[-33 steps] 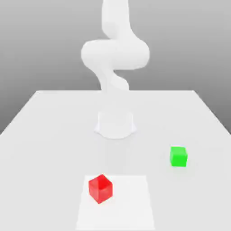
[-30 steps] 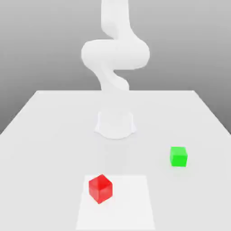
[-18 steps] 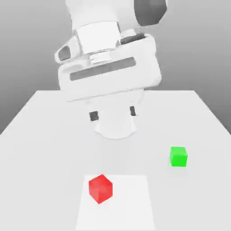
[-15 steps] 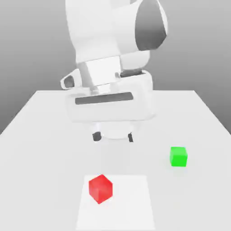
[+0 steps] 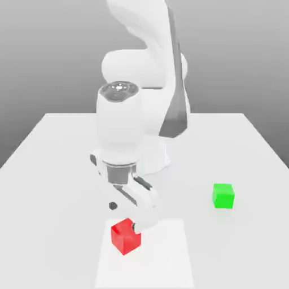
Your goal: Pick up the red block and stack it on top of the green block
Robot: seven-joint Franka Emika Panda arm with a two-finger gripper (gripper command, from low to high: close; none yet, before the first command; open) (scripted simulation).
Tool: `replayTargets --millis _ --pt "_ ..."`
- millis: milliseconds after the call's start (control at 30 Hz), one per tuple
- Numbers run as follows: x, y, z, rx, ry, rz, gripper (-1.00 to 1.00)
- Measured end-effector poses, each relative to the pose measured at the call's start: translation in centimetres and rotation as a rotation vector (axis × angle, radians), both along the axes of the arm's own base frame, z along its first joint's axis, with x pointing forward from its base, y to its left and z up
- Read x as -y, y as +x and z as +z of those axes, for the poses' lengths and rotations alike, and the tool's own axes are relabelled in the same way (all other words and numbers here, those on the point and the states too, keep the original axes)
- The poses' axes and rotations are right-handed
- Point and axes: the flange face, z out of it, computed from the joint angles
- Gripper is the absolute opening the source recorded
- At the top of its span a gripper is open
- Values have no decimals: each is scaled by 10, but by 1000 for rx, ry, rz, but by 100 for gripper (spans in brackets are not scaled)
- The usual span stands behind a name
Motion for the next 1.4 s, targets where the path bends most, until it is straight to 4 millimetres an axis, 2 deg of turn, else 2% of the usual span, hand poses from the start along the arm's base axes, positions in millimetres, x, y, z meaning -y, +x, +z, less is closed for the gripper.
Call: replayTargets --millis 400,433,667,967,1267,1333,1400 --pt "-1 -5 -49 -3 1 -1 0" --pt "-1 -6 -52 -4 1 -2 -100" --pt "-1 -6 -52 -2 1 -2 -100" --pt "0 1 -14 3 0 1 -100" --pt "-1 -5 11 -2 1 -2 -100" --pt "-8 -8 13 -6 9 -9 -100" --pt "-29 -11 13 -14 26 -6 -100"
